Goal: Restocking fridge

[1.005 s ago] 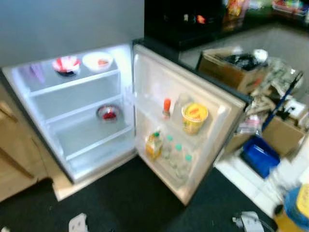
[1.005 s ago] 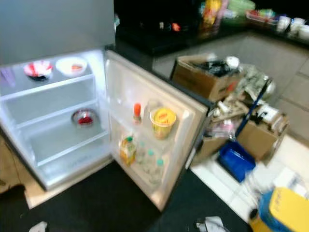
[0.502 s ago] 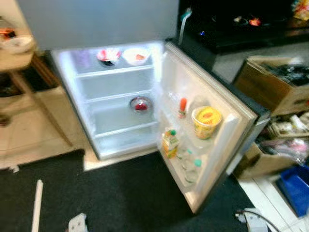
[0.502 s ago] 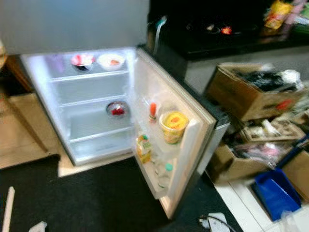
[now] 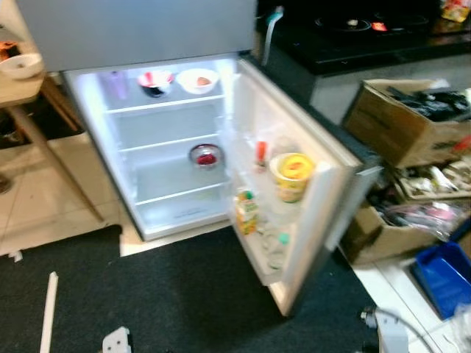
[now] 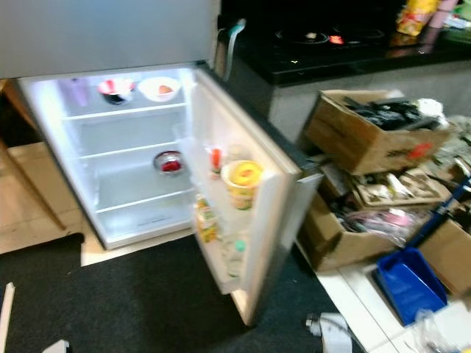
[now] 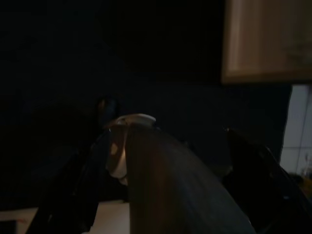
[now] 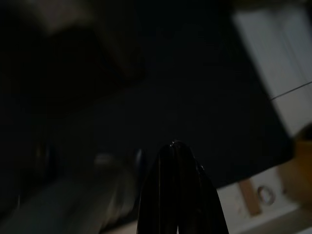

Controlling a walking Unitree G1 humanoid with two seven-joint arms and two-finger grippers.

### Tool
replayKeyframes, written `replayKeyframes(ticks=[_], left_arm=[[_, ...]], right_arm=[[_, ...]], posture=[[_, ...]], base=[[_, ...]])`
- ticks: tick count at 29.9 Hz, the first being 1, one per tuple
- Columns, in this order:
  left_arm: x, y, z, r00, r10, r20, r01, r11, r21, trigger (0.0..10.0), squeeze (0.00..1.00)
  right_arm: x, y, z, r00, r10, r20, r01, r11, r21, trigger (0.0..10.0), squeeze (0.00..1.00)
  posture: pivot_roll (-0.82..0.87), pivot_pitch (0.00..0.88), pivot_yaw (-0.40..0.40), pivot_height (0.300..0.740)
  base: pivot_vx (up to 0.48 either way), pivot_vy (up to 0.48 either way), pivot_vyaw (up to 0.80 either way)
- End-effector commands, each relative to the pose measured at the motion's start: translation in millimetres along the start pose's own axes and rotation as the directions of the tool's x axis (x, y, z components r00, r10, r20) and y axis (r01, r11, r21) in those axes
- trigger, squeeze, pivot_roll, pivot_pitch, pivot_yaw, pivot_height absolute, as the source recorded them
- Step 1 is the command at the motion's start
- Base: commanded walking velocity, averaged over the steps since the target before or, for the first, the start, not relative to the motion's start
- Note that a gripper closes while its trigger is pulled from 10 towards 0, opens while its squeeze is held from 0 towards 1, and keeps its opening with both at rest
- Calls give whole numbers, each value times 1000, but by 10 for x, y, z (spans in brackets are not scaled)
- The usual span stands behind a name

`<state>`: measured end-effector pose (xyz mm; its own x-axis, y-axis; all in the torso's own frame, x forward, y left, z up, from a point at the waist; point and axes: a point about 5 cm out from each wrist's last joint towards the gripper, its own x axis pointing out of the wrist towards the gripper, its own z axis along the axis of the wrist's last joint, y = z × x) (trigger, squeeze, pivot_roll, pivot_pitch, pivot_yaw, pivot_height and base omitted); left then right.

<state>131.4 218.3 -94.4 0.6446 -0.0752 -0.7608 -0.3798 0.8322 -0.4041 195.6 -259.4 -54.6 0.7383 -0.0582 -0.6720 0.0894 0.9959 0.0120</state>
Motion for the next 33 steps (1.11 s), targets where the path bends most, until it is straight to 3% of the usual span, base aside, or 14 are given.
replayKeyframes(ticks=[1, 3, 6, 7, 12, 13, 14, 15, 17, 19, 22, 23, 30, 33], left_arm=[[-19, 41, -18, 1000, 19, -10, -19, 1000, 4, 10000, 0], [-16, 38, -10, 1000, 18, -9, -18, 1000, 8, 10000, 0], [-15, 36, -6, 1000, 17, -8, -17, 1000, 9, 10000, 0], [-13, 33, 0, 1000, 15, -7, -15, 1000, 11, 10000, 0], [-13, 33, 1, 1000, 15, -6, -14, 1000, 12, 10000, 0], [-15, 34, -5, 1000, 13, -8, -13, 1000, 13, 10000, 0], [-15, 34, -5, 1000, 13, -8, -13, 1000, 13, 10000, 0], [-20, 38, -19, 1000, 14, -11, -13, 1000, 14, 10000, 0], [-33, 51, -52, 1000, 16, -18, -16, 1000, 14, 10000, 0], [-40, 60, -64, 1000, 18, -22, -18, 1000, 15, 10000, 0], [-43, 65, -66, 1000, 19, -23, -18, 1000, 15, 10000, 0], [-46, 69, -69, 1000, 18, -23, -18, 1000, 17, 10000, 0], [-48, 72, -61, 1000, 14, -23, -13, 1000, 22, 10000, 0], [-50, 81, -51, 1000, 14, -25, -13, 1000, 27, 10000, 0]], right_arm=[[12, 43, 26, 1000, 13, 28, -13, 999, 30, 10000, 0], [71, 60, 285, 991, 47, 123, -53, 998, 44, 10000, 0], [89, 70, 384, 985, 61, 160, -69, 996, 47, 10000, 0], [136, 118, 715, 955, 109, 276, -132, 989, 67, 10000, 0], [150, 136, 888, 935, 123, 333, -155, 985, 70, 10000, 0], [155, 146, 1114, 905, 132, 404, -176, 982, 75, 8863, 0], [155, 146, 1114, 905, 132, 404, -176, 982, 75, 8863, 0], [145, 133, 1363, 869, 121, 480, -189, 977, 96, 0, 0], [104, 161, 1779, 788, 124, 603, -260, 955, 143, 0, 0], [82, 250, 1965, 738, 163, 655, -327, 935, 135, 0, 0], [75, 323, 2036, 714, 196, 672, -360, 926, 113, 0, 0], [64, 511, 2182, 673, 259, 692, -406, 912, 53, 10000, 0], [38, 738, 2326, 612, 350, 709, -488, 873, -9, 10000, 0], [-26, 974, 2369, 500, 528, 686, -607, 779, -158, 10000, 0]], posture=[[-76, 82, -24, 740], [-76, 82, -24, 740], [-76, 82, -24, 740], [-74, 86, -24, 740], [-72, 89, -23, 740], [-69, 91, -22, 740], [-69, 91, -22, 740], [-64, 94, -24, 740], [-62, 99, -23, 740], [-61, 103, -24, 740], [-60, 107, -23, 740], [-58, 108, -22, 740], [-57, 112, -15, 740], [-58, 109, -16, 740]], base=[[0, 0, 0], [0, 0, 0], [0, 0, 0], [0, 0, 0], [0, 0, 0], [0, 0, 0], [0, 0, 0], [0, 0, 0], [0, 0, 0], [0, 0, 0], [0, 0, 0], [0, 0, 0], [0, 0, 0], [0, 0, 0]])
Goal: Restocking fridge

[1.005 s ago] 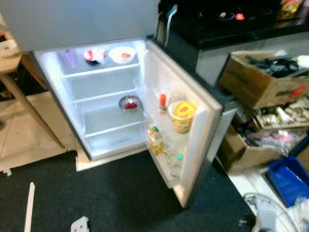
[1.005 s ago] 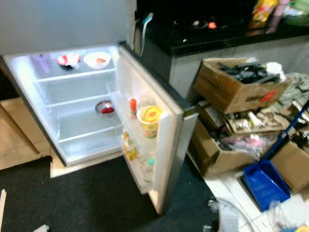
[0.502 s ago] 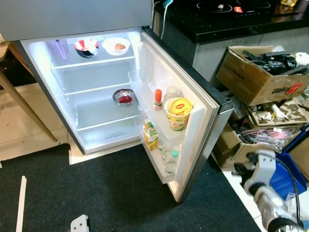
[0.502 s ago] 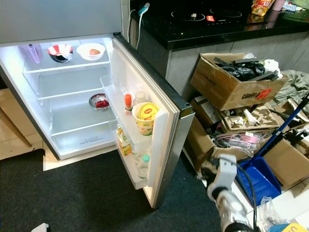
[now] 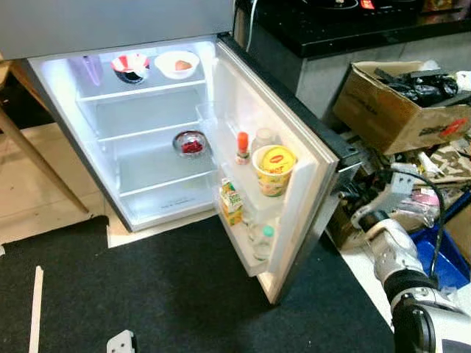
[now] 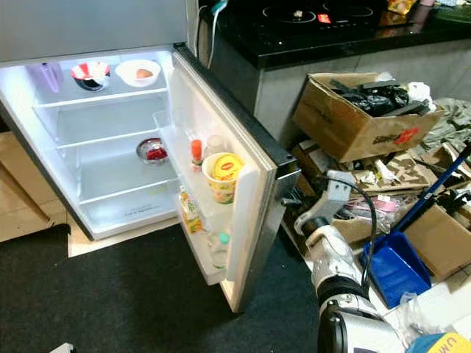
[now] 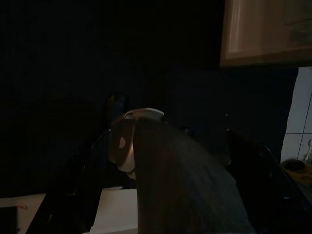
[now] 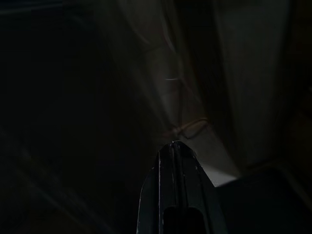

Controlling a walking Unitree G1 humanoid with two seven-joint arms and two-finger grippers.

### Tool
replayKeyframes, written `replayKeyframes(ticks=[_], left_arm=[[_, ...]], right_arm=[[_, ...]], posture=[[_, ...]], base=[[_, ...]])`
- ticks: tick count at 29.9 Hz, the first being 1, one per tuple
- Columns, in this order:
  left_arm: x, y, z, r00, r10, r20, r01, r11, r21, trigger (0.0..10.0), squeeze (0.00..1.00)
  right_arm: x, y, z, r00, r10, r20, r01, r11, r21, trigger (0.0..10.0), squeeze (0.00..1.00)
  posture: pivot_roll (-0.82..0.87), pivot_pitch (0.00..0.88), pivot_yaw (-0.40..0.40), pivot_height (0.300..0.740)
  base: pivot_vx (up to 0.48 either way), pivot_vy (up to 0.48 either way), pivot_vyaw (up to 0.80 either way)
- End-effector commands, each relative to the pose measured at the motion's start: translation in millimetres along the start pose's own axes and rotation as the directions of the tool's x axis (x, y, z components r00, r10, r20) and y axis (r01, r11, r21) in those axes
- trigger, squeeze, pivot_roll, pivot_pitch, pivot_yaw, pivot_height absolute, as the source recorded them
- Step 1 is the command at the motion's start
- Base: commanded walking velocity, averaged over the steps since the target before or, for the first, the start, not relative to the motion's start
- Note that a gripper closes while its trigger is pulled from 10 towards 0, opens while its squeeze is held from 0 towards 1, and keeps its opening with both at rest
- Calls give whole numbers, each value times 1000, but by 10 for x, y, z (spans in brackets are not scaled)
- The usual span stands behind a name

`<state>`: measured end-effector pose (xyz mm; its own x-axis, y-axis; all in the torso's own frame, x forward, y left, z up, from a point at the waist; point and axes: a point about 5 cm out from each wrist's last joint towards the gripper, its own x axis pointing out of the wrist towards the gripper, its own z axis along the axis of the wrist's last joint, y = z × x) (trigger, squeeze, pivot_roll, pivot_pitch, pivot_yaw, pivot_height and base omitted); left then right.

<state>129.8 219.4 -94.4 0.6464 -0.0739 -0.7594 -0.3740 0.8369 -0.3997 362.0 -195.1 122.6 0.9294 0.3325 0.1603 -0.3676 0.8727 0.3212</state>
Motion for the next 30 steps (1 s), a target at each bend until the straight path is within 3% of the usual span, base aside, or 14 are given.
replayKeyframes(ticks=[1, 5, 7, 9, 10, 11, 12, 14, 18, 20, 21, 26, 28, 30], left_arm=[[-39, 65, -47, 1000, 14, -28, -13, 1000, 18, 10000, 0], [-35, 62, -32, 1000, 10, -26, -9, 1000, 24, 10000, 0], [-33, 59, -32, 1000, 8, -27, -7, 1000, 25, 10000, 0], [-33, 59, -32, 1000, 8, -27, -7, 1000, 25, 10000, 0], [-32, 55, -34, 1000, 7, -29, -6, 1000, 25, 10000, 0], [-32, 55, -34, 1000, 7, -29, -6, 1000, 25, 10000, 0], [-29, 48, -35, 1000, 5, -29, -4, 1000, 26, 10000, 0], [-20, 34, -25, 1000, 1, -25, 0, 1000, 24, 10000, 0], [-11, 19, -14, 1000, -3, -20, 3, 1000, 21, 10000, 0], [-12, 14, -32, 1000, -4, -26, 4, 1000, 24, 10000, 0], [-12, 12, -40, 1000, -3, -29, 4, 1000, 24, 10000, 0], [-11, 9, -48, 1000, -1, -31, 2, 1000, 23, 10000, 0], [-9, 3, -55, 1000, 0, -31, 0, 1000, 20, 10000, 0], [-9, 3, -55, 1000, 0, -31, 0, 1000, 20, 10000, 0]], right_arm=[[45, 153, -48, 991, 128, -24, -128, 992, 2, 10000, 0], [79, 647, -68, 862, 505, -49, -503, 863, 44, 10000, 0], [-38, 1082, -37, 663, 748, -34, -739, 662, 124, 10000, 0], [-38, 1082, -37, 663, 748, -34, -739, 662, 124, 10000, 0], [-168, 1351, -1, 529, 848, 5, -832, 518, 199, 10000, 0], [-168, 1351, -1, 529, 848, 5, -832, 518, 199, 10000, 0], [-323, 1558, 1, 406, 913, 42, -884, 380, 271, 10000, 0], [-370, 1603, -60, 395, 917, 51, -883, 364, 295, 10000, 0], [-322, 1477, -185, 496, 868, 18, -837, 472, 276, 10000, 0], [-163, 999, -426, 780, 616, -107, -592, 783, 190, 10000, 0], [-192, 797, -541, 851, 492, -184, -468, 869, 159, 10000, 0], [-359, 473, -709, 902, 291, -318, -287, 956, 61, 10000, 0], [-772, 113, -1029, 848, 41, -529, -53, 999, -8, 10000, 0], [-772, 113, -1029, 848, 41, -529, -53, 999, -8, 10000, 0]], posture=[[-58, 109, -16, 740], [-62, 108, -17, 740], [-67, 104, -15, 740], [-67, 104, -15, 740], [-67, 104, -15, 740], [-67, 104, -15, 740], [-69, 101, -15, 740], [-63, 100, -22, 740], [-67, 100, -19, 740], [-70, 103, -18, 740], [-69, 104, -22, 740], [-68, 105, -25, 740], [-70, 101, -29, 740], [-70, 101, -29, 740]], base=[[0, 0, 0], [0, 0, 0], [0, 0, 0], [0, 0, 0], [0, 0, 0], [0, 0, 0], [0, 0, 0], [0, 0, 0], [0, 0, 0], [0, 0, 0], [0, 0, 0], [0, 0, 0], [0, 0, 353], [0, 0, 706]])
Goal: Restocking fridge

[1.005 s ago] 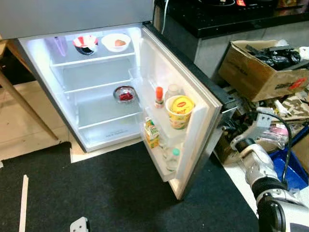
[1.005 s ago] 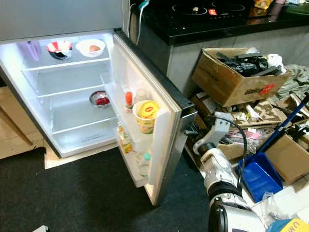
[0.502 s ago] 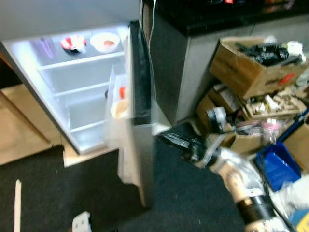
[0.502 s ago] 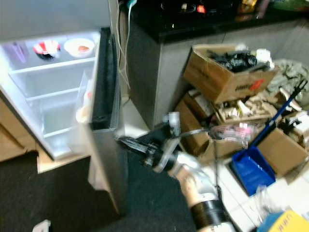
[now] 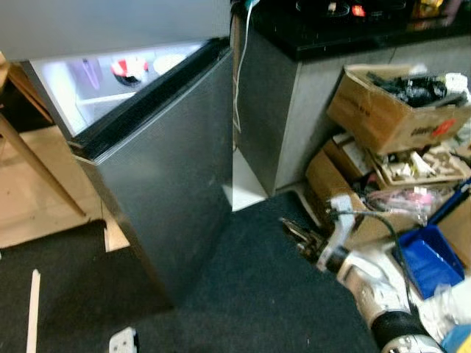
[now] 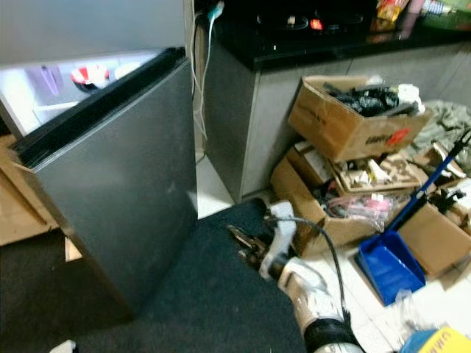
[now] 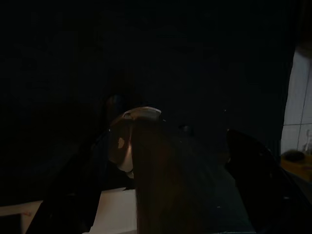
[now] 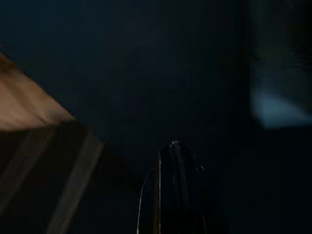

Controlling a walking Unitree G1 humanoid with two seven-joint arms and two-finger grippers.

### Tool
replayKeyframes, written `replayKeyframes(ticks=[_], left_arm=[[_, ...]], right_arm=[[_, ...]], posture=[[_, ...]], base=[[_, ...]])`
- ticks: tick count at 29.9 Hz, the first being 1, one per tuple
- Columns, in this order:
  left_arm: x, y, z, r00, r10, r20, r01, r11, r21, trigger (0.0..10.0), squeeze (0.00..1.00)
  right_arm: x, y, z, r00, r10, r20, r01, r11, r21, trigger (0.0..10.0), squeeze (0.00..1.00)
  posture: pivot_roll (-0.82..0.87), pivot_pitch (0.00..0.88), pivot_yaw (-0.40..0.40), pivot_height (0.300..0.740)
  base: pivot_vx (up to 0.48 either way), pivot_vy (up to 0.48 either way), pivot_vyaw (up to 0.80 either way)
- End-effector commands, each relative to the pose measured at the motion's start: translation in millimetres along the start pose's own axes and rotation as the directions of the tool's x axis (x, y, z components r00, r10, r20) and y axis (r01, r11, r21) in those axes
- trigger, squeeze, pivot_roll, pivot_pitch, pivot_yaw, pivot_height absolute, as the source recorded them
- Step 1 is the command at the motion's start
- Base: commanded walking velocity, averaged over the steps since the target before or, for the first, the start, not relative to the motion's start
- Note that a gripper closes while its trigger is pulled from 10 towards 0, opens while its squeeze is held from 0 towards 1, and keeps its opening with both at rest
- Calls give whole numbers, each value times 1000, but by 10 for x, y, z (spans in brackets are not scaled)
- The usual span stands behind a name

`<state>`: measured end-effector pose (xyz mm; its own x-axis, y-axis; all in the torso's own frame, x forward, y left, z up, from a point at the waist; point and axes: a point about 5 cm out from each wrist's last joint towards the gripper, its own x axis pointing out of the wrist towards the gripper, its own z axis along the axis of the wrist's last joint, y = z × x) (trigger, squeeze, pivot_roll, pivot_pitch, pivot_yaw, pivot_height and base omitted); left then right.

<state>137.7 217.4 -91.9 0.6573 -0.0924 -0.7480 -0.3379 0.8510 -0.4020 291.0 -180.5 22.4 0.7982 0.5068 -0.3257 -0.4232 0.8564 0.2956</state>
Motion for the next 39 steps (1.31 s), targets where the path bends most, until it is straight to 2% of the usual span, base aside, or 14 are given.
replayKeyframes(ticks=[1, 2, 3, 5, 7, 8, 9, 11, 19, 39], left_arm=[[-43, 48, -118, 999, 23, -36, -23, 1000, -11, 10000, 0], [-40, 38, -128, 999, 21, -37, -22, 1000, -12, 10000, 0], [-40, 38, -128, 999, 21, -37, -22, 1000, -12, 10000, 0], [-33, 20, -136, 999, 18, -37, -18, 1000, -14, 10000, 0], [-33, 20, -136, 999, 18, -37, -18, 1000, -14, 10000, 0], [-32, 18, -138, 999, 20, -39, -20, 1000, -11, 10000, 0], [-32, 18, -138, 999, 20, -39, -20, 1000, -11, 10000, 0], [-35, 27, -139, 999, 27, -43, -27, 1000, -6, 10000, 0], [-30, 26, -136, 998, 34, -52, -34, 999, 5, 10000, 0], [-16, 10, -146, 996, 53, -73, -51, 998, 35, 10000, 0]], right_arm=[[-142, -92, -359, 981, -122, -149, 128, 991, 27, 10000, 0], [-353, -193, -659, 938, -219, -268, 234, 972, 26, 10000, 0], [-353, -193, -659, 938, -219, -268, 234, 972, 26, 10000, 0], [-700, -270, -1078, 853, -327, -407, 368, 930, 25, 10000, 0], [-700, -270, -1078, 853, -327, -407, 368, 930, 25, 10000, 0], [-929, -262, -1329, 794, -373, -480, 438, 899, 27, 10000, 0], [-929, -262, -1329, 794, -373, -480, 438, 899, 27, 10000, 0], [-1098, -233, -1503, 746, -392, -539, 471, 882, 11, 10000, 0], [-1213, -194, -1632, 702, -407, -585, 487, 873, -22, 10000, 0], [-1259, -154, -1710, 668, -425, -611, 477, 874, -86, 10000, 0]], posture=[[-70, 101, -29, 740], [-67, 99, -31, 740], [-67, 99, -31, 740], [-67, 101, -33, 740], [-67, 101, -33, 740], [-67, 101, -32, 740], [-67, 101, -32, 740], [-68, 101, -30, 740], [-66, 97, -29, 740], [-67, 95, -26, 740]], base=[[0, 0, 763], [0, 0, 763], [0, 0, 763], [0, 0, 763], [0, 0, 763], [0, 0, 763], [0, 0, 763], [0, 0, 756], [0, 0, 758], [0, 0, 754]])
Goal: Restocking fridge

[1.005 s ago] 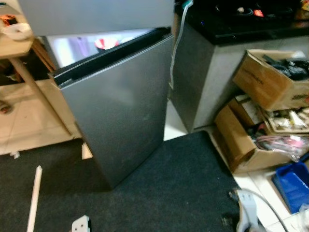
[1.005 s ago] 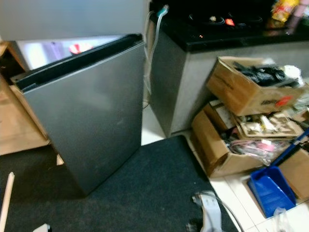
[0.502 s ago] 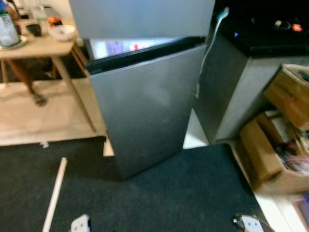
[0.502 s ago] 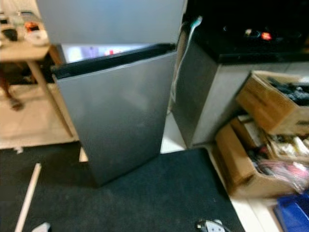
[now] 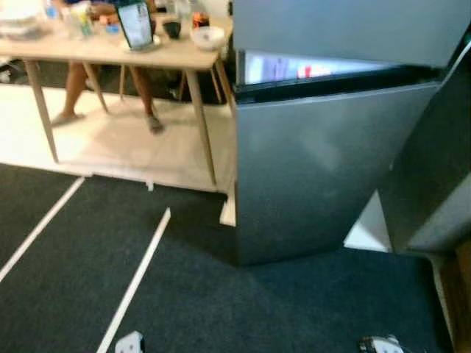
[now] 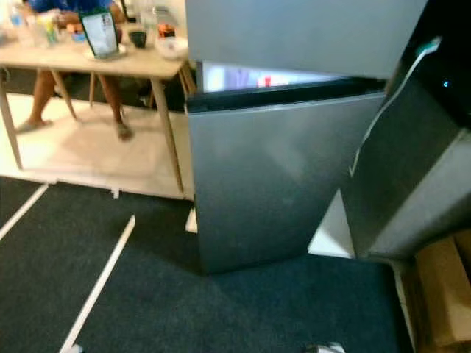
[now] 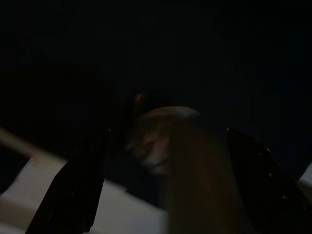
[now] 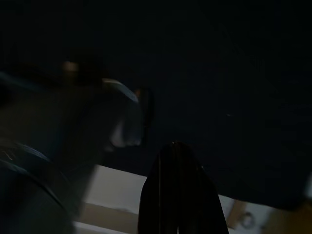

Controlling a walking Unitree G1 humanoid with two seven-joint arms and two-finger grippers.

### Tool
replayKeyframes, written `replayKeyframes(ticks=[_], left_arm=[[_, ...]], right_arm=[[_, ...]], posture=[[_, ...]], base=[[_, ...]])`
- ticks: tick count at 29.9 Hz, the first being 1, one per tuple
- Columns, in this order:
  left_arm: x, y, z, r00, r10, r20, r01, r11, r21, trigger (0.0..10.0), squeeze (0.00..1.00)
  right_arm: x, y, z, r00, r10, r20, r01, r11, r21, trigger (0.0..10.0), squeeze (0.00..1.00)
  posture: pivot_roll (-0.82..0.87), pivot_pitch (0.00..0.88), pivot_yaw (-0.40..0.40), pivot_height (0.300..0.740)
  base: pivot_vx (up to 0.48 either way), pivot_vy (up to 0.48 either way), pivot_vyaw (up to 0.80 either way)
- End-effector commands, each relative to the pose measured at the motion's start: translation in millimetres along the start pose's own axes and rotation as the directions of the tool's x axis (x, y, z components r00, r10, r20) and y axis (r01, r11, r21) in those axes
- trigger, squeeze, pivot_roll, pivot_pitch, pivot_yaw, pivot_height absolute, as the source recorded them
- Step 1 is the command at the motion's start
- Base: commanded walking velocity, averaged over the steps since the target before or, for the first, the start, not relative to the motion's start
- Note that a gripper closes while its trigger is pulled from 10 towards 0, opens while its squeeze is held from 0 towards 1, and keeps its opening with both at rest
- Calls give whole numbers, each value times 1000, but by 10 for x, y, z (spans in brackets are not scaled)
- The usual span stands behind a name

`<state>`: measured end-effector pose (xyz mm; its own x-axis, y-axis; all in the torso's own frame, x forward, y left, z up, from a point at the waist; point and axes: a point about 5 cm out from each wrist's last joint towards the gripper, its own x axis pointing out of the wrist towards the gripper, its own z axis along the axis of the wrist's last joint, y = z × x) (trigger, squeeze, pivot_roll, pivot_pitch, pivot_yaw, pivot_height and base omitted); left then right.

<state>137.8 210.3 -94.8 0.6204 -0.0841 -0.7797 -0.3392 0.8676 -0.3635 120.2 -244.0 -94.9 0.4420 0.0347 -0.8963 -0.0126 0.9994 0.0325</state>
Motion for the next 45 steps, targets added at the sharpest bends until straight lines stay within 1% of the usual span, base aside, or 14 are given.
replayKeyframes(ticks=[1, 6, 9, 31, 41, 43, 44, 45], left_arm=[[-39, 58, -98, 999, 20, -37, -20, 1000, 6, 10000, 0], [-42, 76, -74, 999, 24, -39, -23, 999, 30, 10000, 0], [-48, 85, -79, 999, 22, -41, -20, 999, 30, 10000, 0], [-48, 80, -95, 998, 15, -60, -12, 998, 55, 10000, 0], [-43, 62, -109, 998, 12, -66, -8, 998, 60, 10000, 0], [-42, 61, -109, 998, 12, -67, -8, 998, 61, 10000, 0], [-42, 60, -113, 998, 13, -68, -9, 998, 61, 10000, 0], [-42, 60, -113, 998, 13, -68, -9, 998, 61, 10000, 0]], right_arm=[[15, 33, 32, 1000, 0, 10, 0, 1000, -15, 10000, 0], [15, 20, 46, 999, -32, 28, 32, 999, -5, 10000, 0], [16, 16, 48, 999, -41, 23, 42, 999, -27, 10000, 0], [30, 65, 48, 999, -36, 29, 38, 998, -46, 10000, 0], [38, 85, 94, 998, -31, 59, 33, 999, -36, 10000, 0], [40, 94, 128, 996, -22, 83, 24, 999, -21, 10000, 0], [44, 104, 171, 994, -11, 110, 11, 1000, 4, 10000, 0], [44, 104, 171, 994, -11, 110, 11, 1000, 4, 10000, 0]], posture=[[-67, 95, -26, 740], [-65, 91, -24, 740], [-65, 90, -23, 740], [-64, 89, -18, 740], [-66, 91, -17, 740], [-66, 91, -17, 740], [-68, 91, -17, 740], [-68, 91, -17, 740]], base=[[0, 0, 744], [0, 0, 500], [0, 0, 0], [314, 0, 0], [317, 0, 0], [306, 0, 0], [296, 0, 0], [296, 0, 0]])
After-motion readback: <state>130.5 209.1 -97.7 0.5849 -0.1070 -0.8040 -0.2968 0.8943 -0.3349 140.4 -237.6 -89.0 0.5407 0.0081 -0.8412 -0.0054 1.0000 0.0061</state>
